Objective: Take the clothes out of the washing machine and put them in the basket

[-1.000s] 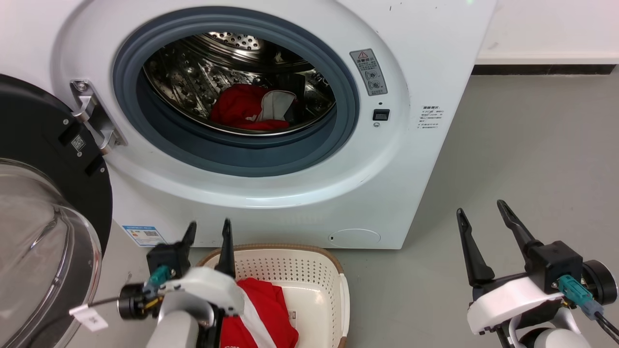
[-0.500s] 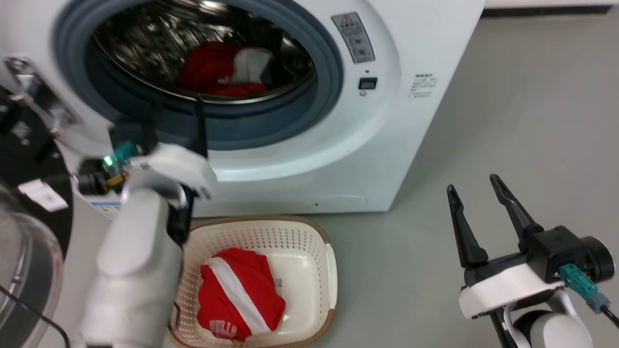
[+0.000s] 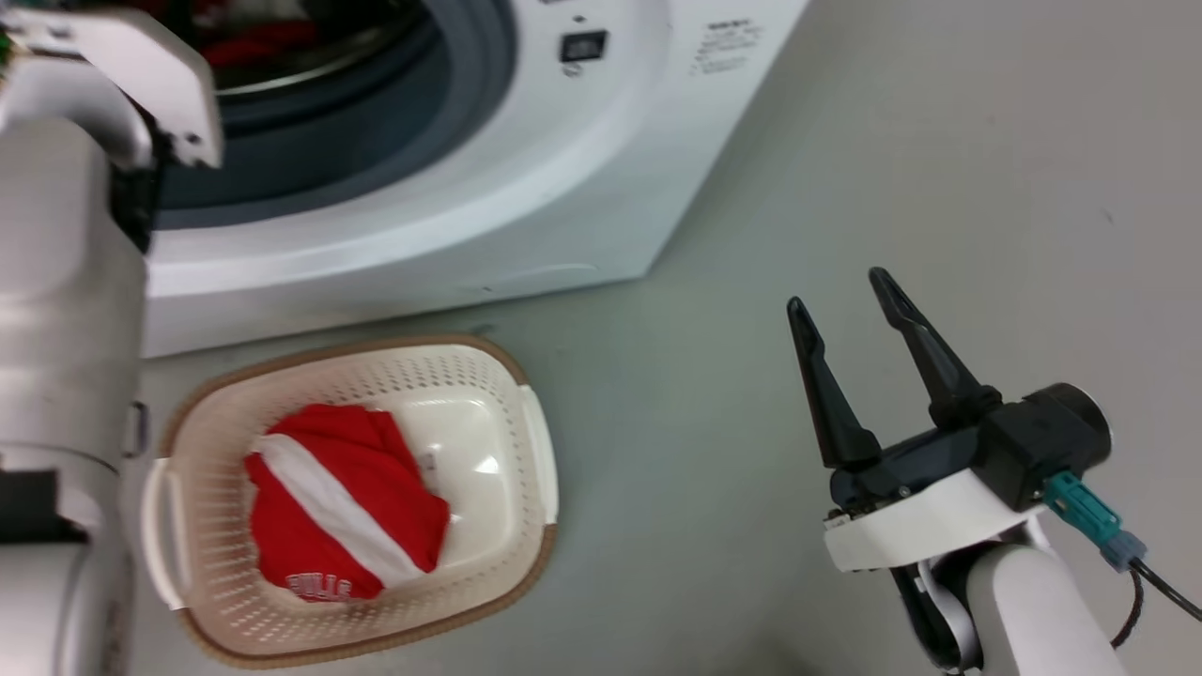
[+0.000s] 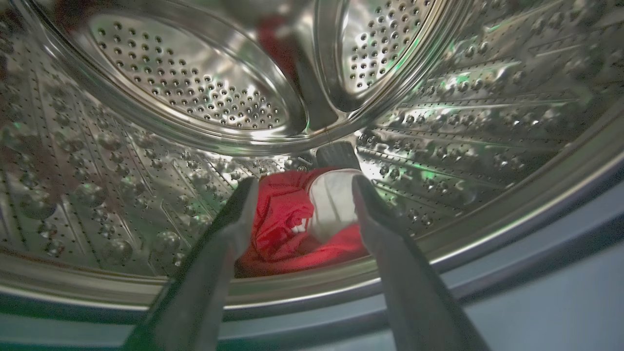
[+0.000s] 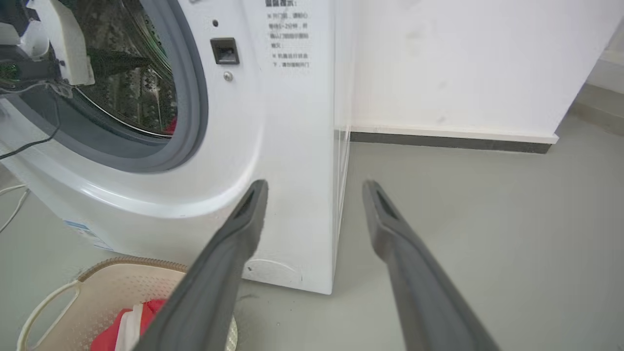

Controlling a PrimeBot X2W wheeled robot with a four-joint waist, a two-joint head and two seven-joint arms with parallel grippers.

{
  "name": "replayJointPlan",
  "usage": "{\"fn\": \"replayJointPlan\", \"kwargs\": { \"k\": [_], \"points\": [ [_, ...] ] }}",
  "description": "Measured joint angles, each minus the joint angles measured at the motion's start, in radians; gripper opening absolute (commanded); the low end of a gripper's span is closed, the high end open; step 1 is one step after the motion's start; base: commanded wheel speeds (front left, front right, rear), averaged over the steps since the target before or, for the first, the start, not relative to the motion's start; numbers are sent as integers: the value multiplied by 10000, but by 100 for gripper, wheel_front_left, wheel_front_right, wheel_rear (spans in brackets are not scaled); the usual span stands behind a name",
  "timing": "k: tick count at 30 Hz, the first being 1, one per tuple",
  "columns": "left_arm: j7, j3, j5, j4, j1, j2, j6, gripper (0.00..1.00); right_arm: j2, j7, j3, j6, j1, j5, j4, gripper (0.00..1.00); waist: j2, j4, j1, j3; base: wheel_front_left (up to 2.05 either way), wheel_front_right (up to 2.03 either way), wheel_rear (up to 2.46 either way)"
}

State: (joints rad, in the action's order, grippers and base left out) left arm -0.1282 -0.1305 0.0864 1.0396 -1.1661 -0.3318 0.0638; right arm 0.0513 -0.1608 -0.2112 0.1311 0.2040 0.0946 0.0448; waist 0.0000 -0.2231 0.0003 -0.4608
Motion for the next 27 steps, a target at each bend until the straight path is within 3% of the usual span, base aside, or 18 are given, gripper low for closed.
{"fn": "replayJointPlan", "kwargs": {
  "k": [16,27],
  "points": [
    [4332,-861,-477,1906,-3256,-2057,587,100,6,-905,-1319,0,628,1356,-1329,100,0,-2278,-1,-2436,0,0,0],
    [6203,-1218,-431,1960,-4003,-2713,639,100,2,-999,-1912,0,624,1768,-1507,100,0,-2828,-2,-3006,0,0,0]
  ]
}}
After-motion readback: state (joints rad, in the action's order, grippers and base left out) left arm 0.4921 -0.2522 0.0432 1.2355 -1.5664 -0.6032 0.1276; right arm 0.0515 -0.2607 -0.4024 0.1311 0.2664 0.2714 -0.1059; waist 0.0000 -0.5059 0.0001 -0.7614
